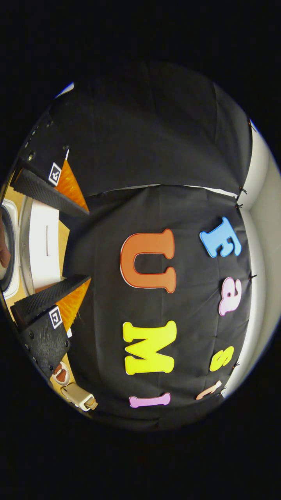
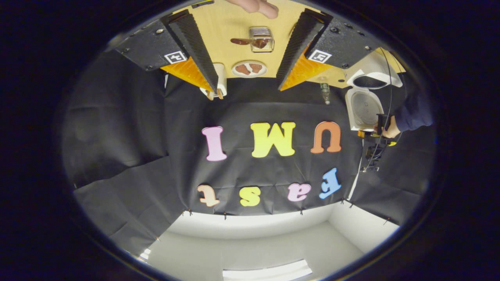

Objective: Close the left gripper, press the button to open the rice cooker; take a wooden spoon from the chopstick holder with the right hand, scoop a spoonful of rice and pour it into the rice cooker, then put the wooden spoon back into the chopstick holder.

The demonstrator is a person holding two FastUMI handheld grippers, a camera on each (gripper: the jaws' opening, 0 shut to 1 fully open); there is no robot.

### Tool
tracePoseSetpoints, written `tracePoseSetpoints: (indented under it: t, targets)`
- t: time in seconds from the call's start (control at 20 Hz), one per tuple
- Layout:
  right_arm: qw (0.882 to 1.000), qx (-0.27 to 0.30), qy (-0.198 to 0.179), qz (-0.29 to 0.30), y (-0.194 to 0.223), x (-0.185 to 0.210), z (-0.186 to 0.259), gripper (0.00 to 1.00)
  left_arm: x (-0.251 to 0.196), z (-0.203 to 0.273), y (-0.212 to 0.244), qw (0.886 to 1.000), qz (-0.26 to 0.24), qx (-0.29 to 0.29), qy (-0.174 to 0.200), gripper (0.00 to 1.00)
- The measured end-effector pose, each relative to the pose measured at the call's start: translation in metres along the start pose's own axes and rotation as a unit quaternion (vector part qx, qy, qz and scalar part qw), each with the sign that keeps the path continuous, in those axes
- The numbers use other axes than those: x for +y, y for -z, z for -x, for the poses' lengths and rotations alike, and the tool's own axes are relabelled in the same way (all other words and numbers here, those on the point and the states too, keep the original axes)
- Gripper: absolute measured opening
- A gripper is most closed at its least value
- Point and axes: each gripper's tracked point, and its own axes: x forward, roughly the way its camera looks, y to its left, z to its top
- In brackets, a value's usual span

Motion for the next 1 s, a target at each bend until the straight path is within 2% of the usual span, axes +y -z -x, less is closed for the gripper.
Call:
tracePoseSetpoints:
  t: [0.05,0.1,0.15,0.25,0.35,0.5,0.7,0.8,0.85,0.9,1.0]
  targets:
    - [1.000,0.003,0.001,-0.001,0.001,-0.001,0.004,0.94,0.000,-0.001,0.002,1.000,0.000,0.009,-0.001,0.97]
    - [1.000,0.005,0.000,-0.004,0.002,0.002,0.007,0.94,0.000,0.001,0.004,1.000,0.002,0.013,-0.003,0.96]
    - [1.000,0.005,0.001,-0.007,0.001,0.002,0.011,1.00,0.000,0.000,0.006,1.000,0.001,0.017,-0.003,0.97]
    - [1.000,0.008,0.008,-0.018,0.002,-0.001,0.019,0.94,0.000,0.005,0.006,1.000,0.002,0.027,-0.002,0.97]
    - [1.000,0.019,0.007,-0.022,0.007,0.000,0.030,0.97,-0.001,0.016,0.010,0.999,0.002,0.034,-0.001,0.97]
    - [1.000,0.018,0.019,-0.013,0.002,-0.003,0.045,0.96,-0.003,0.039,0.017,0.999,0.004,0.041,-0.001,0.97]
    - [1.000,-0.003,0.006,-0.009,-0.015,0.005,0.075,1.00,-0.006,0.070,0.028,0.999,0.001,0.040,0.001,0.97]
    - [1.000,-0.009,0.005,-0.008,-0.022,0.006,0.086,0.94,-0.006,0.085,0.037,0.999,0.006,0.044,0.003,0.96]
    - [1.000,-0.011,0.003,-0.007,-0.024,0.008,0.094,0.94,-0.007,0.090,0.041,0.999,0.004,0.045,0.003,0.96]
    - [1.000,-0.017,0.000,-0.005,-0.028,0.010,0.103,1.00,-0.009,0.095,0.047,0.999,0.003,0.049,0.007,0.96]
    - [0.999,-0.033,0.001,-0.003,-0.040,0.009,0.118,0.98,-0.010,0.105,0.064,0.997,0.013,0.070,0.008,0.96]
